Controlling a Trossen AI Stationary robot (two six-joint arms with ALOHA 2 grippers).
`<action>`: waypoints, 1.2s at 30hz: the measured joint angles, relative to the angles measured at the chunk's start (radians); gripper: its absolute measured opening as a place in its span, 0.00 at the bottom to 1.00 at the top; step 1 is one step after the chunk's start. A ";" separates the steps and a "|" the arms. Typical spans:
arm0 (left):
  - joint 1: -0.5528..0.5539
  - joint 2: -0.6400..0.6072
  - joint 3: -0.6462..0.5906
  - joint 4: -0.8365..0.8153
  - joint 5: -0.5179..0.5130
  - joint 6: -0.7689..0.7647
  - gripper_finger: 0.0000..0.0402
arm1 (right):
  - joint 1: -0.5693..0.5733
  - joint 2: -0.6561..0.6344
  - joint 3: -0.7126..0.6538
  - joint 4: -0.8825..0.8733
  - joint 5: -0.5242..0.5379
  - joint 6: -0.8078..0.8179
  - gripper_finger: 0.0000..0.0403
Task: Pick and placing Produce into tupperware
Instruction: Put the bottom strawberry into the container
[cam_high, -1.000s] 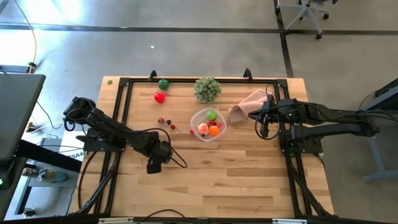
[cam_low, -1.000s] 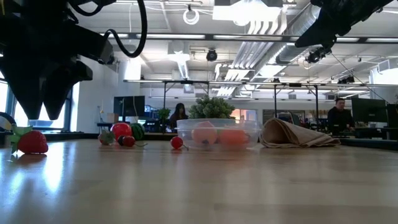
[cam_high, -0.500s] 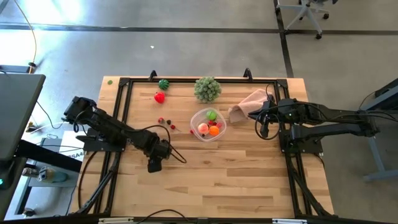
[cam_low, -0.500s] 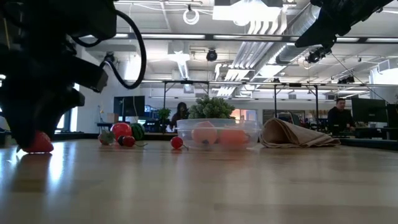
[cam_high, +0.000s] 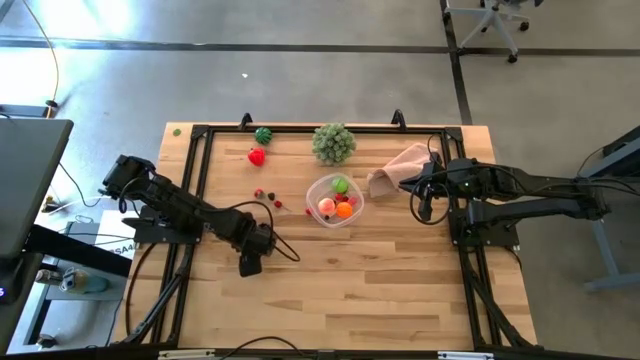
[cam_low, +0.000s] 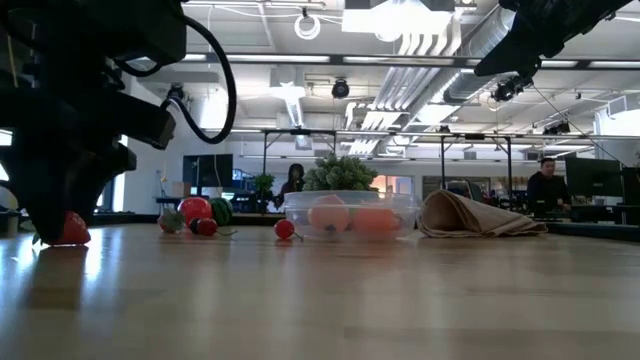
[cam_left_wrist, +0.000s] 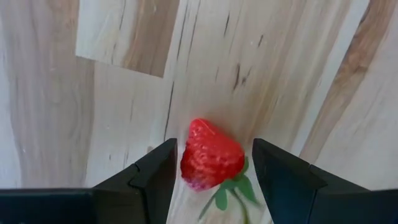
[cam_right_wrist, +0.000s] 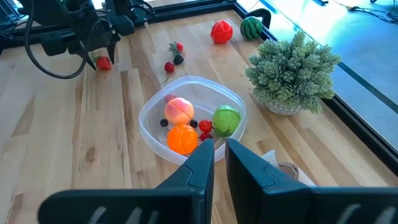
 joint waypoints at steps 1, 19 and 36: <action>0.000 0.000 0.000 0.000 0.000 -0.006 0.49 | 0.000 0.000 0.000 0.000 0.000 0.000 0.07; 0.000 0.000 0.000 0.004 -0.001 -0.059 0.45 | 0.000 0.000 0.000 0.000 -0.001 0.000 0.07; 0.000 -0.001 0.001 0.002 -0.017 -0.085 0.36 | 0.000 0.000 0.000 0.000 -0.004 0.000 0.07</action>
